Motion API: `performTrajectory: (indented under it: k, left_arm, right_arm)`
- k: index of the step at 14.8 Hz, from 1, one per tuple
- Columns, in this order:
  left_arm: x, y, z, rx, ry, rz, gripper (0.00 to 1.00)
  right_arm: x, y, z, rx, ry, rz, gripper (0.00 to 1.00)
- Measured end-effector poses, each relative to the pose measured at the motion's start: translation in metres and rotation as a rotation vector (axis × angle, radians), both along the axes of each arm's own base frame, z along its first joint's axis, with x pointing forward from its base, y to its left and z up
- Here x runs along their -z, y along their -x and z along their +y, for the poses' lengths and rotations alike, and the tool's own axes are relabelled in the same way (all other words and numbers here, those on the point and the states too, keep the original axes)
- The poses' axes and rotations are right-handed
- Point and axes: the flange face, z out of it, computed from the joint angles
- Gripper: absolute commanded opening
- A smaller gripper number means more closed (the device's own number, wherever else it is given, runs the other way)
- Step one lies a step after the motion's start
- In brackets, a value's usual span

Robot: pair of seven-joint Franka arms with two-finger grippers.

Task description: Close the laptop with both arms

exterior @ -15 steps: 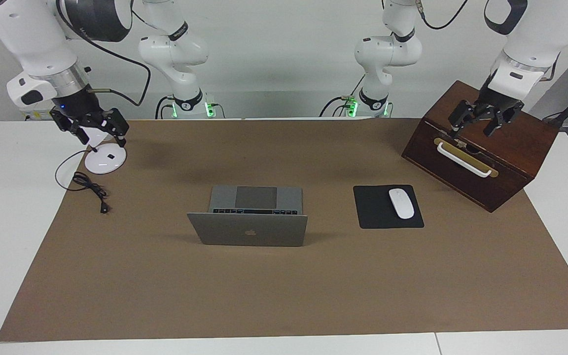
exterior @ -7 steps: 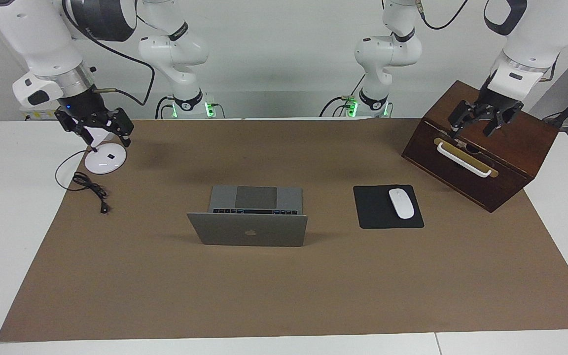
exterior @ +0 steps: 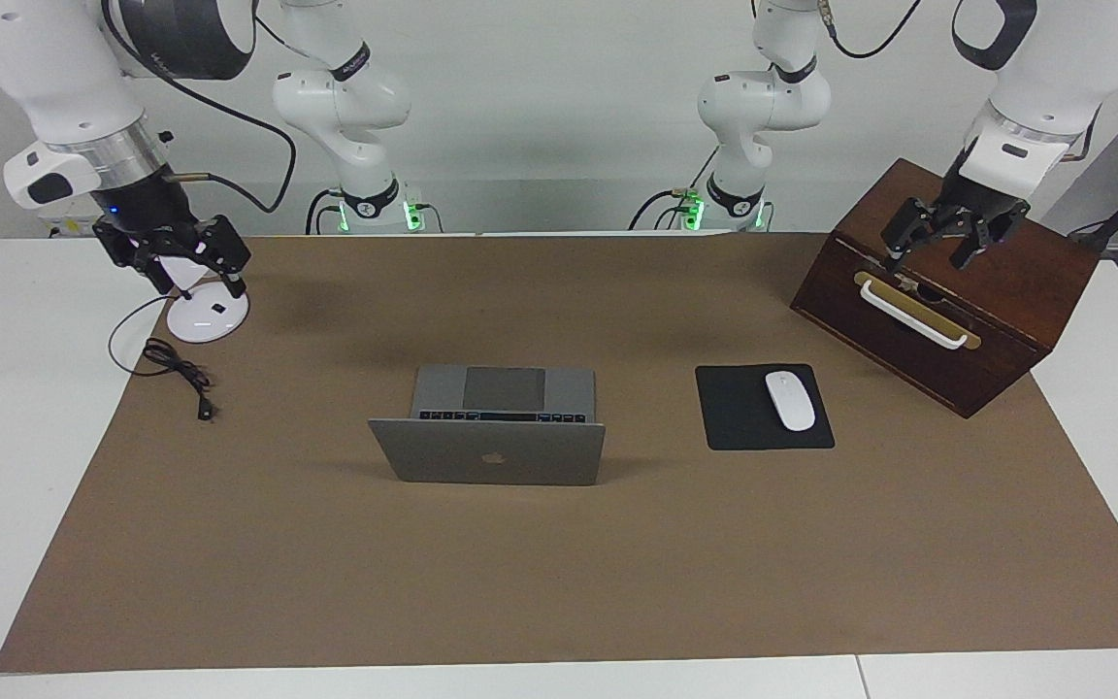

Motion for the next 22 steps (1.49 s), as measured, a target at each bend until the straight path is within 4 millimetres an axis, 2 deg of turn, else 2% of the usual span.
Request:
performTrajectory:
  k: [2,7,10,11,13,14,17,19,20,22]
  left_arm:
    - [0.000,0.000,0.000,0.001,0.000,0.001,1.00]
    - [0.001,0.000,-0.001,0.002,0.000,0.002,1.00]
    - [0.001,0.000,0.000,0.000,0.000,0.001,0.98]
    - [0.001,0.000,0.001,-0.001,0.000,0.001,0.75]
    - [0.000,0.000,0.003,-0.004,0.000,0.000,0.15]
    - [0.000,0.000,0.003,-0.006,0.000,0.000,0.00]
    - [0.000,0.000,0.014,-0.024,0.000,-0.001,0.00]
    - [0.000,0.000,0.018,-0.031,0.000,-0.003,0.00]
    - [-0.001,-0.001,0.017,-0.031,0.000,-0.010,0.00]
    - [-0.001,-0.002,0.013,-0.023,0.000,-0.020,0.00]
  right_arm:
    - [0.000,-0.017,-0.004,0.006,0.006,-0.009,1.00]
    - [0.024,-0.071,-0.002,0.001,0.023,-0.060,1.00]
    - [0.037,-0.107,0.009,-0.016,0.034,-0.139,0.99]
    - [0.040,-0.119,0.016,-0.028,0.035,-0.162,0.99]
    - [0.044,-0.144,0.031,-0.050,0.035,-0.213,0.98]
    - [0.048,-0.155,0.039,-0.060,0.037,-0.242,0.97]
    - [0.067,-0.181,0.068,-0.096,0.038,-0.318,0.97]
    - [0.077,-0.189,0.098,-0.133,0.033,-0.335,0.97]
    - [0.079,-0.189,0.116,-0.158,0.031,-0.335,0.92]
    - [0.079,-0.185,0.155,-0.204,0.034,-0.335,0.61]
